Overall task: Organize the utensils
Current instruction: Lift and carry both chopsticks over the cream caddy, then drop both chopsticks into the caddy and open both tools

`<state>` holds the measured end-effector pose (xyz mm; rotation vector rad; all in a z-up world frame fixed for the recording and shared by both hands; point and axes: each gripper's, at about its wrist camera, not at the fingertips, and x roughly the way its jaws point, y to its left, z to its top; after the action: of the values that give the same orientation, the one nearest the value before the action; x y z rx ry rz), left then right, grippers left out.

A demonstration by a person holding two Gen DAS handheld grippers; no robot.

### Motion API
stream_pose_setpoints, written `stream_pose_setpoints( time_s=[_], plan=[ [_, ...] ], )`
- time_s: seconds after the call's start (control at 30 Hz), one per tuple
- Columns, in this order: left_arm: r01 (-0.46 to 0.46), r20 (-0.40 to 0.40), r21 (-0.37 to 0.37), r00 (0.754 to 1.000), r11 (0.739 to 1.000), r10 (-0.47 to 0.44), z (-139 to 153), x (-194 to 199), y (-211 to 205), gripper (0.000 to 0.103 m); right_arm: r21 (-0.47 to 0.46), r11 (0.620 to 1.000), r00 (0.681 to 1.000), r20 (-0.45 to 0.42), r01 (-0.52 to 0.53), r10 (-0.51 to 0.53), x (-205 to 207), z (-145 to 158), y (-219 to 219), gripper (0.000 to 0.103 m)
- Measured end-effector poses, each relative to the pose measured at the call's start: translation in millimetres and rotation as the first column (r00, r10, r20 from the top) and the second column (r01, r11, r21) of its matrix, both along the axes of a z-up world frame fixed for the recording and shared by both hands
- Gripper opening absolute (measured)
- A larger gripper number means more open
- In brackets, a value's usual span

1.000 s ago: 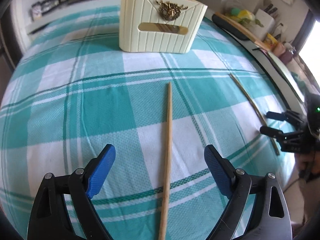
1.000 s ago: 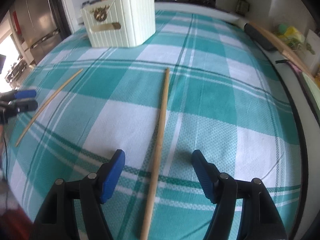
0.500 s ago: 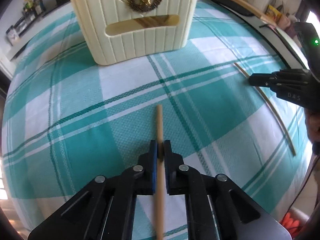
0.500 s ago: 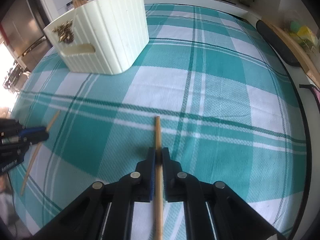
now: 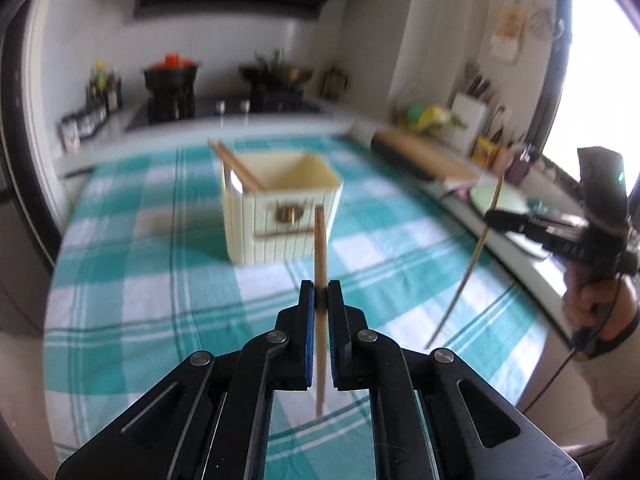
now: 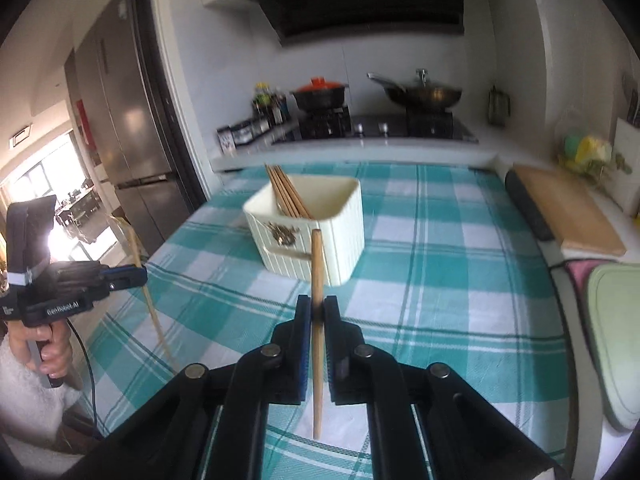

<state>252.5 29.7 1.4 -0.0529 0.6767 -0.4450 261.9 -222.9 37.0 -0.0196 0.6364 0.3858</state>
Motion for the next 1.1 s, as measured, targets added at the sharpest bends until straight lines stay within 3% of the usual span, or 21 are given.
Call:
stream_pose_setpoints(
  time_s=[0.2, 0.3, 0.43, 0.57, 0.7, 0.9, 1.1],
  plan=[
    [-0.044, 0.110, -0.068, 0.993, 0.997, 0.051, 53, 3, 11, 0.004, -0.027, 1.000, 0.990, 0.139, 0.009, -0.005, 1, 34, 15, 0.007],
    [-0.084, 0.160, -0.084, 0.982, 0.993, 0.096, 84, 17, 18, 0.004, -0.035, 0.999, 0.979, 0.204, 0.001, 0.006, 15, 66, 25, 0.007],
    [-0.129, 0.202, -0.141, 0.967, 0.982, 0.156, 125, 48, 27, 0.004, -0.054, 0.998, 0.961, 0.275, -0.009, 0.024, 40, 104, 39, 0.007],
    [-0.201, 0.265, -0.128, 0.937, 0.971, 0.229, 148, 85, 21, 0.004, -0.065, 0.998, 0.938, 0.345, -0.013, 0.035, 73, 135, 59, 0.007],
    [-0.245, 0.260, -0.079, 0.931, 0.966, 0.257, 140, 126, 10, 0.004, -0.045, 0.999, 0.926, 0.378, -0.011, 0.027, 110, 139, 73, 0.007],
    [-0.262, 0.132, -0.036, 0.955, 0.964, 0.264, 86, 186, 2, 0.004, -0.140, 0.990, 0.940, 0.335, -0.019, 0.065, 161, 95, 90, 0.007],
    [-0.266, -0.009, -0.004, 0.964, 0.964, 0.266, 31, 223, 2, 0.004, -0.199, 0.977, 0.988, 0.120, -0.071, 0.096, 224, 29, 105, 0.007]
  ],
)
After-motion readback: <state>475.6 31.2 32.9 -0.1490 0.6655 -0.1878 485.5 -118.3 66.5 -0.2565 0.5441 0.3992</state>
